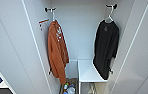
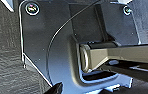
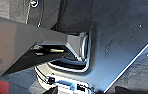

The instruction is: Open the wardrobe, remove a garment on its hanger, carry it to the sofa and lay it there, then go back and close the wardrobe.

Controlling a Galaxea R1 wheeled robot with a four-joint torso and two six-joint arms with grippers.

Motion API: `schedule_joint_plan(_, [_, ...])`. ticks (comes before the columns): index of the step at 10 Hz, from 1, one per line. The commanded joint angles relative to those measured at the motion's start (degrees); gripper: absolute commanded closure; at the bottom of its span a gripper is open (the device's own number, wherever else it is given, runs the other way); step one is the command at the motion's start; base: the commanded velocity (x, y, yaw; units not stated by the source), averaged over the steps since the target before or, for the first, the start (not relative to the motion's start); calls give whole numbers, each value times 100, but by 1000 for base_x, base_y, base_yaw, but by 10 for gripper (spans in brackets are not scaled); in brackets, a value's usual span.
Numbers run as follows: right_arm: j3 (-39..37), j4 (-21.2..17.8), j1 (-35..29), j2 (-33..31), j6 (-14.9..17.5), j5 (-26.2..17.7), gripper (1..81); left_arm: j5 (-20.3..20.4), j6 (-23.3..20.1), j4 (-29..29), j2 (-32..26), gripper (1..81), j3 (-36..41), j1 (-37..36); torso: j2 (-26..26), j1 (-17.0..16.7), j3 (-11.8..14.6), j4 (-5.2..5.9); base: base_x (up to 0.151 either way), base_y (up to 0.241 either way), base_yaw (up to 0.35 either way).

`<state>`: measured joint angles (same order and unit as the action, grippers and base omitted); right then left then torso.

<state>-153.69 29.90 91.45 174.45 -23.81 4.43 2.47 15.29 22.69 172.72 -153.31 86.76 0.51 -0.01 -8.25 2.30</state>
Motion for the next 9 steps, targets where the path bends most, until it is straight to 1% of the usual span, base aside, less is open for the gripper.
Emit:
schedule_joint_plan(1, [33,51,-131,31,-1,-293,10,-309,9,-45,0,10,11,-172,0,1,0,0,76,0,0])
schedule_joint_plan(9, [33,51,-140,40,-1,-293,10,-318,9,-36,-9,10,11,-163,2,1,2,0,84,0,0])
